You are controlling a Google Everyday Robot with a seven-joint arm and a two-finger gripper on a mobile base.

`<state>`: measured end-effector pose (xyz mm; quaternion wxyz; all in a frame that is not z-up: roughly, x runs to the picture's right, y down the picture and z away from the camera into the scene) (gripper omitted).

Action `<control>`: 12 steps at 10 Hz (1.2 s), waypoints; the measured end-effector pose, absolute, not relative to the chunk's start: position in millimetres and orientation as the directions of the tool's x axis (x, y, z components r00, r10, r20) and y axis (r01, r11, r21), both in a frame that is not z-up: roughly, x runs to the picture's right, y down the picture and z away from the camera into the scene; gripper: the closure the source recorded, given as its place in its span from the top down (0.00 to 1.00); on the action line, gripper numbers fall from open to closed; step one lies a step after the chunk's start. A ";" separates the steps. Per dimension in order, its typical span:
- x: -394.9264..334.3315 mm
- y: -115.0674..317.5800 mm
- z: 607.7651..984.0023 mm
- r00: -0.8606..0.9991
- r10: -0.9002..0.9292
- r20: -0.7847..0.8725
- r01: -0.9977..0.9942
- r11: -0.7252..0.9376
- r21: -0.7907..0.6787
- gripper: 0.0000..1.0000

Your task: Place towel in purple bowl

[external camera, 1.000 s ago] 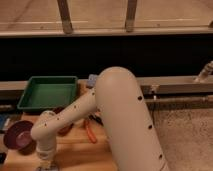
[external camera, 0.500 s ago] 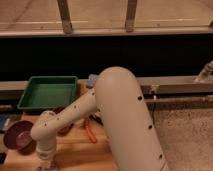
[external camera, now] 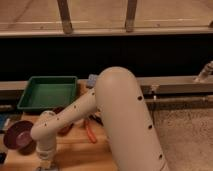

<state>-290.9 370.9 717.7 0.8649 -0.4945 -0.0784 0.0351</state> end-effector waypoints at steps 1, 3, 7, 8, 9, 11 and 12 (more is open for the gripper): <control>-290.9 370.9 717.7 0.985 0.138 0.101 0.017 0.508 -0.861 0.00; -290.9 370.9 717.7 0.985 0.138 0.101 0.017 0.508 -0.861 0.00; -291.0 371.0 717.6 0.985 0.138 0.101 0.017 0.508 -0.861 0.00; -290.9 370.9 717.6 0.985 0.138 0.101 0.017 0.508 -0.861 0.00; -291.0 371.0 717.6 0.985 0.138 0.101 0.017 0.508 -0.861 0.00; -291.0 370.9 717.6 0.985 0.138 0.101 0.017 0.508 -0.861 0.00; -289.3 368.8 716.2 0.986 0.137 0.096 0.013 0.509 -0.861 0.00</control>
